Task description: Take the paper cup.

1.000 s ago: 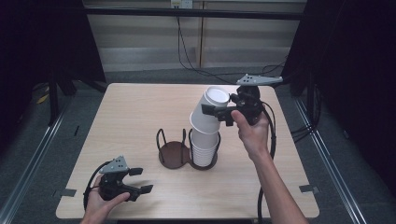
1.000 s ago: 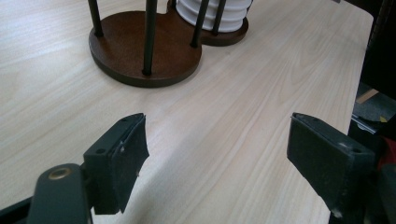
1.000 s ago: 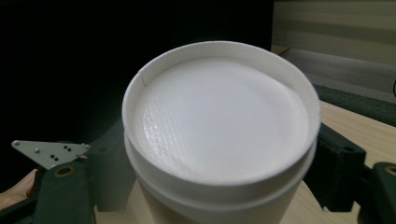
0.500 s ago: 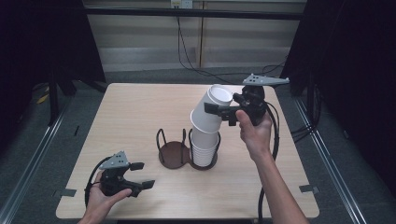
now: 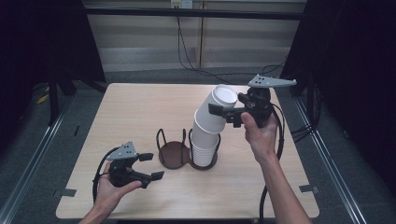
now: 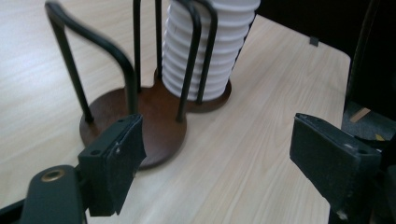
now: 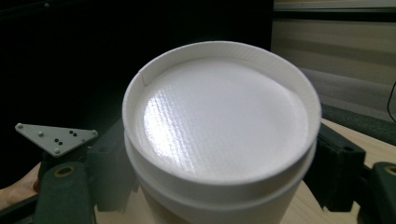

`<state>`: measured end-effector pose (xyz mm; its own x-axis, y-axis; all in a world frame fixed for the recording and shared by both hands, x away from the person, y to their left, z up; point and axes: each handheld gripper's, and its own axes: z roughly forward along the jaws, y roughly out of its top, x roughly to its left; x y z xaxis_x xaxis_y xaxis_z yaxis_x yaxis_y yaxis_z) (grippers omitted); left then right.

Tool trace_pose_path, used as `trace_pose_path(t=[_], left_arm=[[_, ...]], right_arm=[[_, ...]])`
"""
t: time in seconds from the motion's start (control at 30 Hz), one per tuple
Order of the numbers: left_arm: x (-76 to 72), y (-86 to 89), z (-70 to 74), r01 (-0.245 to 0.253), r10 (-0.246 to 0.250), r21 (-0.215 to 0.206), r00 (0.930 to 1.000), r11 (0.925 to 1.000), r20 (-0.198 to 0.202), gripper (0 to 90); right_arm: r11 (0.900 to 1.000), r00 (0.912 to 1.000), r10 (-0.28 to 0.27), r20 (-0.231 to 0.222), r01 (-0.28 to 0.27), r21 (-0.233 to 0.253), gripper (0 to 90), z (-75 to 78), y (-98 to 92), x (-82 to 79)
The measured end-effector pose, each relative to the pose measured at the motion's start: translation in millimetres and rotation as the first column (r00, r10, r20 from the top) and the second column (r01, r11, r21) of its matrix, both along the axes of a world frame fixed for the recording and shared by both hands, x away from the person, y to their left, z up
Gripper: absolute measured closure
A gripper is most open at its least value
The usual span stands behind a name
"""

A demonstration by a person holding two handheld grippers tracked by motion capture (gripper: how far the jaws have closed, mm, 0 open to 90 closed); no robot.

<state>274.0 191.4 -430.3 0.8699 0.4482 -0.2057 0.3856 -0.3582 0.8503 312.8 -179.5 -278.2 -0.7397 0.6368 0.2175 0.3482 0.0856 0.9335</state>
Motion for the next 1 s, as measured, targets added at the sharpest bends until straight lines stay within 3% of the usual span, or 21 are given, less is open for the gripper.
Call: trace_pose_path(t=[0.07, 0.3, 0.57, 0.67, 1.0], left_arm=[[0.6, -2.9, 3.4, -0.002, 0.002, -0.024, 1.0000, 0.9997, 0.003, 17.9], [3.1, -5.9, 10.5, -0.008, 0.009, -0.048, 0.9999, 0.9988, 0.009, 17.4], [1.3, -12.5, 16.8, 0.009, -0.007, -0.059, 0.9996, 0.9982, 0.026, 17.7], [-0.8, -18.0, 20.0, 0.015, -0.013, -0.043, 0.9988, 0.9990, 0.047, 17.7], [-14.9, -35.9, 37.2, 0.105, -0.101, -0.064, 0.9924, 0.9924, 0.070, 16.8]], right_arm=[[1.000, 1.0000, -0.006, 0.008, 0.006, -0.002, 22.2, 0.6, -1.1, -3.1], [1.000, 0.9998, -0.007, 0.021, 0.008, -0.007, 22.2, 4.2, -5.0, -14.1], [1.000, 0.9991, -0.004, 0.043, 0.004, -0.001, 22.3, 10.8, -9.7, -27.8], [1.000, 0.9984, 0.017, 0.054, -0.018, 0.010, 22.3, 13.1, -10.7, -36.1], [0.997, 0.9955, 0.079, 0.052, -0.079, 0.003, 22.3, 7.0, -4.8, -60.2]])
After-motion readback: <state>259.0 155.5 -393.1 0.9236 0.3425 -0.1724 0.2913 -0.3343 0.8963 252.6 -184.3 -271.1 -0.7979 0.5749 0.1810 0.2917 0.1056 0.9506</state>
